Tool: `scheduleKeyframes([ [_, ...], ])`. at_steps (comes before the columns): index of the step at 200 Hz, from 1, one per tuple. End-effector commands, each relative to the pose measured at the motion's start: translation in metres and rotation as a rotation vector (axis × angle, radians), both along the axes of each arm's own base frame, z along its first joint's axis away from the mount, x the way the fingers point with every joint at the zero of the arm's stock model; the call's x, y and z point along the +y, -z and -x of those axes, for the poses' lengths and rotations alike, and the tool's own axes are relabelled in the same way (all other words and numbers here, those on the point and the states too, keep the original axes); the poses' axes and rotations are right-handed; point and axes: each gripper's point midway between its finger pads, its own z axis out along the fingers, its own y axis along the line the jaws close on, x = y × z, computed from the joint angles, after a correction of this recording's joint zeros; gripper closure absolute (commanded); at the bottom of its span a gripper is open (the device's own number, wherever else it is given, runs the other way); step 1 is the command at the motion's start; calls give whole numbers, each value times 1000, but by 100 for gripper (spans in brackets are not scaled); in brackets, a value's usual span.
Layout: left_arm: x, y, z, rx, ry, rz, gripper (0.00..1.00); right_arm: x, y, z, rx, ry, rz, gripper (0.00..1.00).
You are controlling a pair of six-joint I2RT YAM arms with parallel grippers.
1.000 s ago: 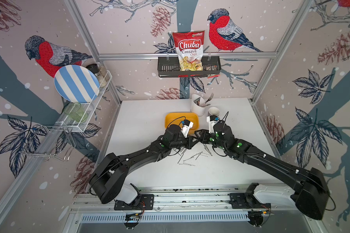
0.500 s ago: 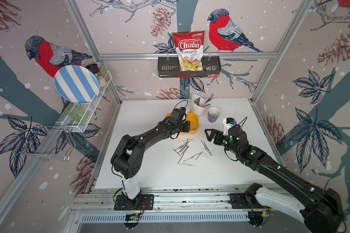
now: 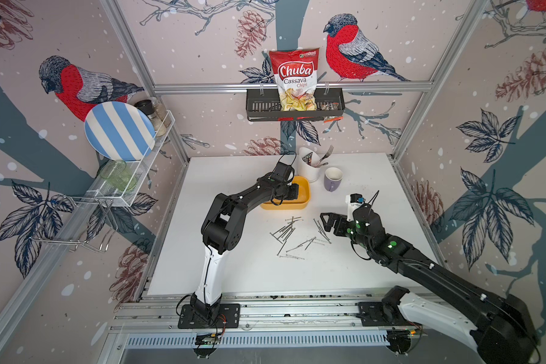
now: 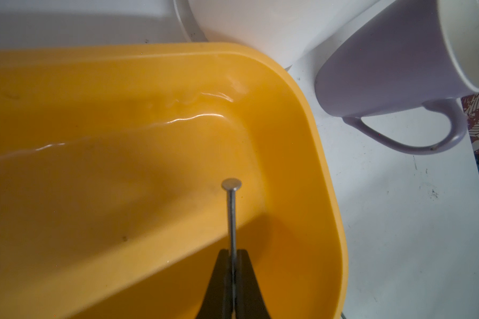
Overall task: Put the nails on the desktop into the storage box
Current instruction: Place the nail in the storage box.
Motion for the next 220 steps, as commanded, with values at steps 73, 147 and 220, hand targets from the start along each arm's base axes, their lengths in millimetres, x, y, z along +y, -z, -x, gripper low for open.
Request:
scheduleKeyframes([
  [73,-9,29,1,134,21,46,98,-3,14,-4,9,-3,92,0],
  [147,-11,25,4,145,21,81,73,-14,60,-8,149,-18,170,1],
  [220,-2,-36,23,61,20,145,56,-13,93,-40,316,-97,335,24],
])
